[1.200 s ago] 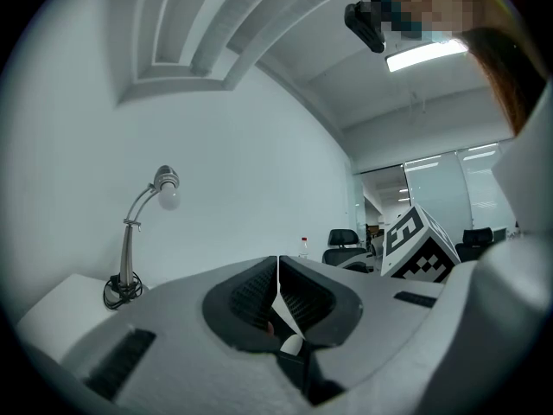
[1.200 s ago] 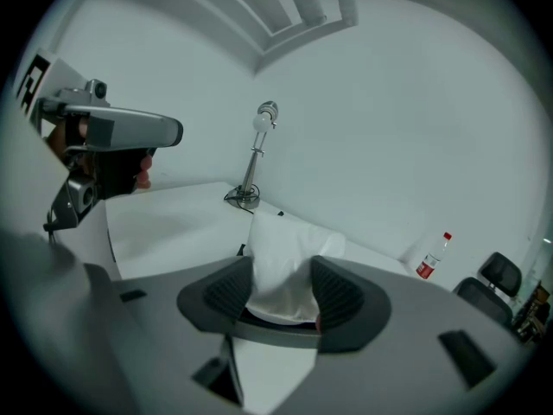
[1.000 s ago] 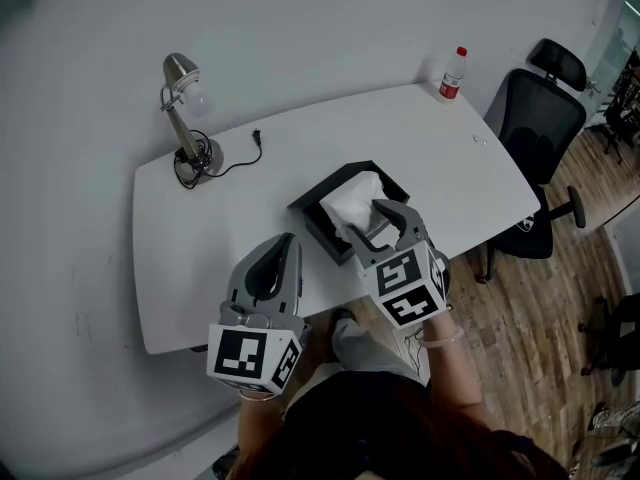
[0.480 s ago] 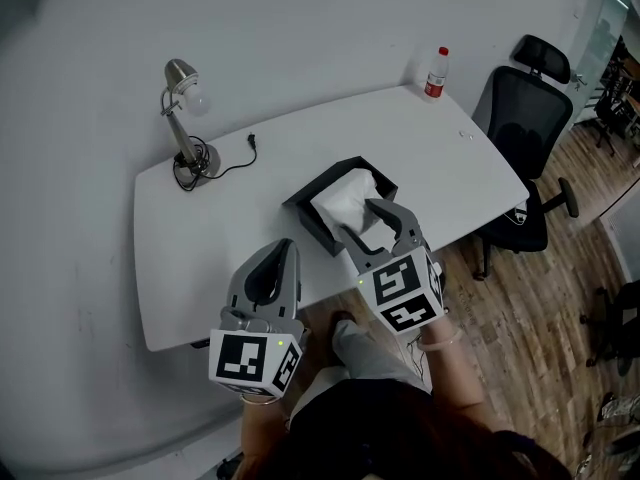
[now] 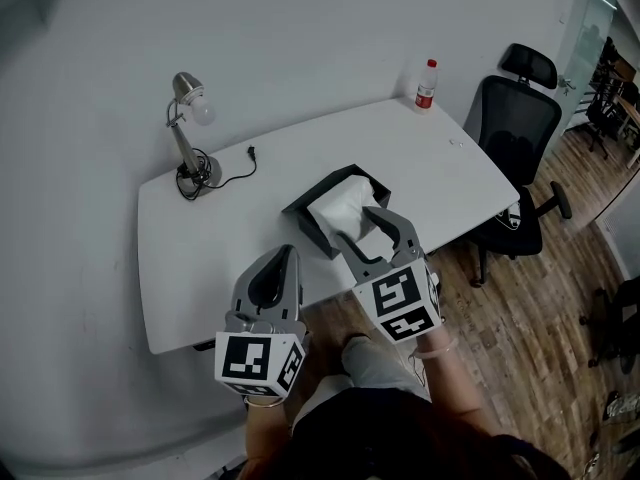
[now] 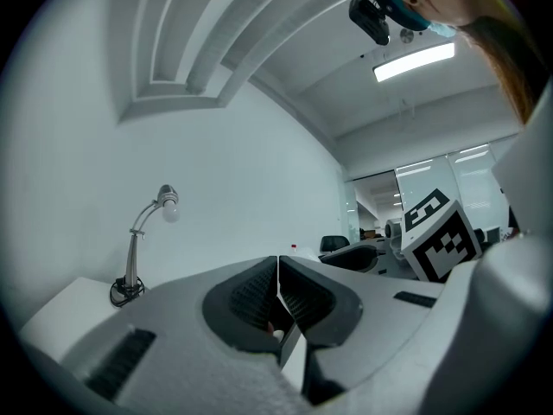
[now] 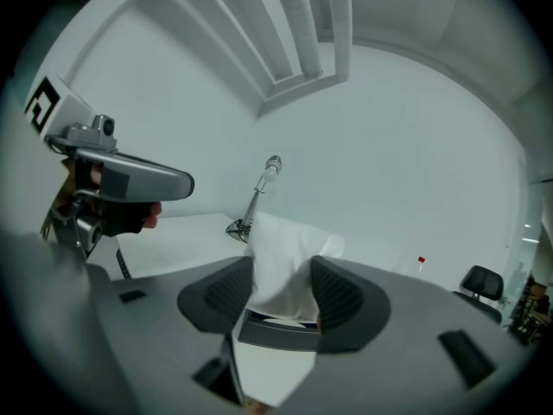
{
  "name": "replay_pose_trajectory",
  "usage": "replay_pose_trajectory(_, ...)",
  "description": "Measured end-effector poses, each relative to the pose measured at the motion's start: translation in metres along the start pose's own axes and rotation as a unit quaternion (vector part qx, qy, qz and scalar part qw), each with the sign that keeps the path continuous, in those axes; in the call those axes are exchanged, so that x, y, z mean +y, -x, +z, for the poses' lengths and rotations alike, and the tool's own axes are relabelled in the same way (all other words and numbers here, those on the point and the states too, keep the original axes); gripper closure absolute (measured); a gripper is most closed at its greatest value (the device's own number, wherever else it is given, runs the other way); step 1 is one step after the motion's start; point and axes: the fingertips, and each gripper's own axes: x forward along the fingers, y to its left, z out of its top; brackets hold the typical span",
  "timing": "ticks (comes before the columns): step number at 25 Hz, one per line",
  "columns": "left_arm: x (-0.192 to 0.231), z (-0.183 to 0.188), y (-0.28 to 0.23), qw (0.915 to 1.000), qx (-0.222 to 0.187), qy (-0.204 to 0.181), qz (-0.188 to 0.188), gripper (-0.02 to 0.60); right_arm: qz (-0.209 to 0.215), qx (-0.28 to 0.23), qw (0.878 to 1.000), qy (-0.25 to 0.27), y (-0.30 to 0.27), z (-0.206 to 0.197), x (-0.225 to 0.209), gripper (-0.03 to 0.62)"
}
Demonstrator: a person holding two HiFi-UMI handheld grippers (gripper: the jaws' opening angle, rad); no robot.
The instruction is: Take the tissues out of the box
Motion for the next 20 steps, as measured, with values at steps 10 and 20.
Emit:
replay_pose_trajectory(10,0.001,0.004,0.007,0.9997,-0.009,0.008,0.019,0.555,0.004,-0.036,0.999,-0.021,0.01,0.008,0.001,0.368)
replay_pose_trajectory(20,-0.029,0.009,0.007,0.9994,-0.012,0.002,0.032,0.555,0.008,-0.063,0.998,-0.018,0.04,0.009,-0.015,0.37)
